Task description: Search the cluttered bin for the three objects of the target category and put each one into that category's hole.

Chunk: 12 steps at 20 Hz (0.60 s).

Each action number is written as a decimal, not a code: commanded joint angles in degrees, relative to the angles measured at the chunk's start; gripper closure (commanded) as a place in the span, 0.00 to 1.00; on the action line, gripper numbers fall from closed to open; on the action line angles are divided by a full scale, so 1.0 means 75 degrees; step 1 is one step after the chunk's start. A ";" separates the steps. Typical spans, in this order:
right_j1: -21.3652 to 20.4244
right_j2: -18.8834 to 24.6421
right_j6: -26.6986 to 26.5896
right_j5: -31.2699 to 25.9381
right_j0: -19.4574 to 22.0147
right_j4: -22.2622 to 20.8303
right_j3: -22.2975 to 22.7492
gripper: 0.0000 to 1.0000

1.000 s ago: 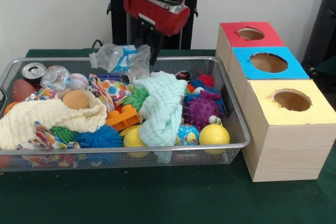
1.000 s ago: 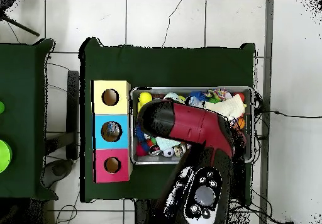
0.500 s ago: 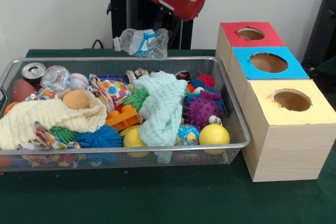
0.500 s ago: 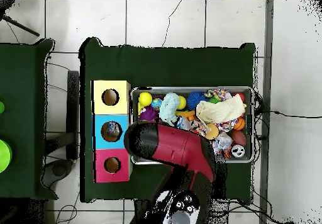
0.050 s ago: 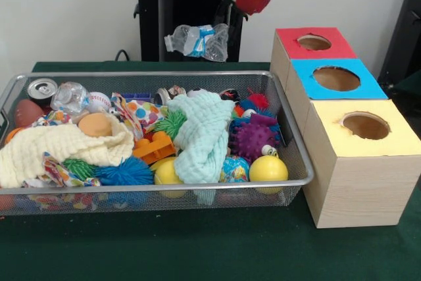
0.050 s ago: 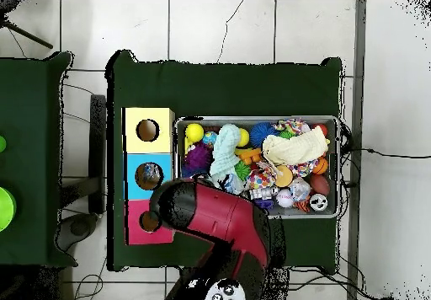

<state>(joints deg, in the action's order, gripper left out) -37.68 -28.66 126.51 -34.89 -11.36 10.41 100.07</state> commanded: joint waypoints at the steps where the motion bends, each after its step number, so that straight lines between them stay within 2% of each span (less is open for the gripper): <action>1: -0.0016 -0.0032 0.2403 -0.0886 -0.0220 0.0575 0.0564 1.00; 6: 0.0003 -0.0166 0.2522 -0.1279 -0.0466 0.0691 0.0302 1.00; 12: 0.0069 -0.0099 0.2771 -0.1367 -0.0738 0.1001 0.0178 1.00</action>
<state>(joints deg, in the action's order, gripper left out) -37.69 -31.36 129.62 -38.31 -15.96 14.13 100.97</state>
